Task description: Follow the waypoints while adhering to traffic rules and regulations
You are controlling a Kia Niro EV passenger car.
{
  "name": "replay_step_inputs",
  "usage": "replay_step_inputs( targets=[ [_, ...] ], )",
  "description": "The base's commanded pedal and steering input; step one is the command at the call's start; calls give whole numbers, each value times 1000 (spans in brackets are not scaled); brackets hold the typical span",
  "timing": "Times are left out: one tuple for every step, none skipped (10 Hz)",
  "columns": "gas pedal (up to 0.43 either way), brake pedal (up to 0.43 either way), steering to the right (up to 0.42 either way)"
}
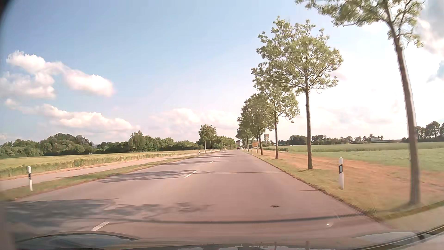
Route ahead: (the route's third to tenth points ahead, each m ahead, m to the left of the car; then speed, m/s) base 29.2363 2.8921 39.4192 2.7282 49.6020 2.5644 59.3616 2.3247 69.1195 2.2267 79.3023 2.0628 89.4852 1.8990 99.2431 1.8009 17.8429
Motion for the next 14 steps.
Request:
replay_step_inputs(
  targets=[
    [150, 12, -3],
    [150, 12, -2],
    [150, 12, -2],
    [150, 12, -1],
    [150, 12, -1],
    [150, 12, -1],
    [150, 12, -1],
    [150, 12, -1],
    [150, 12, -1],
    [150, 12, -1],
    [150, 12, -1],
    [150, 12, -1],
    [150, 12, -1],
    [150, 12, -1]
  ],
)
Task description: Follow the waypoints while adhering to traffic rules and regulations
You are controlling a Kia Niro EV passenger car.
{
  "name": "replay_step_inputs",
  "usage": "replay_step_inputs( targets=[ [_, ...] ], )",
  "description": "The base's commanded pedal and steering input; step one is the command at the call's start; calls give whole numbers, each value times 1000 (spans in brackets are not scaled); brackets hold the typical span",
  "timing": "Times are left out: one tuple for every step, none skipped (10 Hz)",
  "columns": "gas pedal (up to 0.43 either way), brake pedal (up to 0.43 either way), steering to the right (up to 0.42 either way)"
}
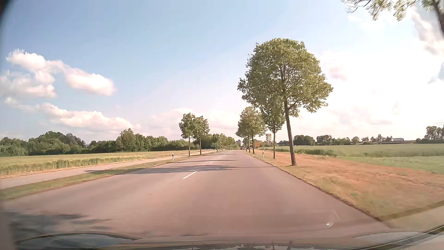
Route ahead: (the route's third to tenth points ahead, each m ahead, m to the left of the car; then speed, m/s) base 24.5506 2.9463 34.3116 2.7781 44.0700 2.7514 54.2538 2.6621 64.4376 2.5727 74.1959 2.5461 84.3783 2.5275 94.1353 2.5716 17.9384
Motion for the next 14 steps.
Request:
replay_step_inputs(
  targets=[
    [150, 12, -1],
    [150, 12, -1],
    [150, 12, -1],
    [150, 12, -1],
    [138, 12, -2],
    [110, 12, -2],
    [0, 12, -3],
    [0, 12, -3],
    [0, 12, -4],
    [0, 12, -4],
    [0, 12, -4],
    [0, 12, -4],
    [0, 12, -4],
    [20, 12, -4]
  ],
)
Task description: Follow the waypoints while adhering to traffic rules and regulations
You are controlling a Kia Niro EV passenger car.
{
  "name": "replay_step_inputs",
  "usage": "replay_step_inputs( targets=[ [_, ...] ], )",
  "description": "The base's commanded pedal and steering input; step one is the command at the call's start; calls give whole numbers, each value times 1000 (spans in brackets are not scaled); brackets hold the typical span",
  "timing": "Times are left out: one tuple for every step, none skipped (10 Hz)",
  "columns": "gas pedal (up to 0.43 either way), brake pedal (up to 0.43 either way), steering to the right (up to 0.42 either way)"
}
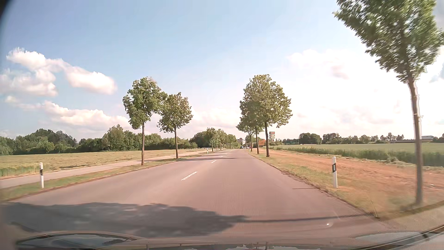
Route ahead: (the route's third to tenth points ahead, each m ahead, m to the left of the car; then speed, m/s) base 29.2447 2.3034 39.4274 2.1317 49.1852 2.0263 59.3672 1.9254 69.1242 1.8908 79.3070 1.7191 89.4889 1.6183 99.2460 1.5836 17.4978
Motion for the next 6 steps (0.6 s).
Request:
replay_step_inputs(
  targets=[
    [20, 12, -3],
    [20, 12, -3],
    [20, 12, -3],
    [20, 12, -2],
    [20, 12, -2],
    [20, 12, -2]
  ],
)
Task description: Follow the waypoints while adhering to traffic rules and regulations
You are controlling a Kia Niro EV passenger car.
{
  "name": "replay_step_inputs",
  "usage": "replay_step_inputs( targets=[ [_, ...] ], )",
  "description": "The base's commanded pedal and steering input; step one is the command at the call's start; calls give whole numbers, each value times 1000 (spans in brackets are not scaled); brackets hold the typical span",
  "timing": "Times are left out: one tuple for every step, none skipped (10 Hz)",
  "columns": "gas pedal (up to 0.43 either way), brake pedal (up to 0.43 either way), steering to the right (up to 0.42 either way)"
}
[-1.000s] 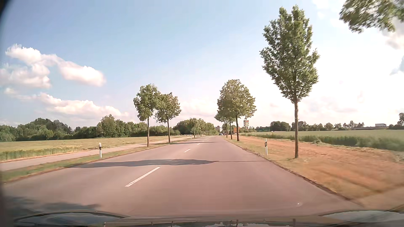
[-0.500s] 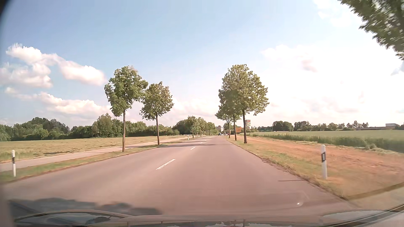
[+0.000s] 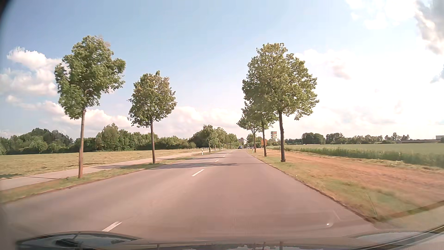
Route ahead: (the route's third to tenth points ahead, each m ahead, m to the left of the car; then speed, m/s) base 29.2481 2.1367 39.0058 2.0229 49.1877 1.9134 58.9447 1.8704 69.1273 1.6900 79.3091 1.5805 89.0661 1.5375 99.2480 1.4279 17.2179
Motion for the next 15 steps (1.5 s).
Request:
replay_step_inputs(
  targets=[
    [28, 12, -2],
    [28, 12, -2],
    [28, 12, -2],
    [28, 12, -2],
    [28, 12, -2],
    [28, 12, -2],
    [28, 12, -1],
    [28, 12, 0],
    [39, 12, 0],
    [39, 12, 0],
    [39, 12, 1],
    [39, 12, 3],
    [39, 12, 3],
    [39, 12, 3],
    [28, 12, 3]
  ],
)
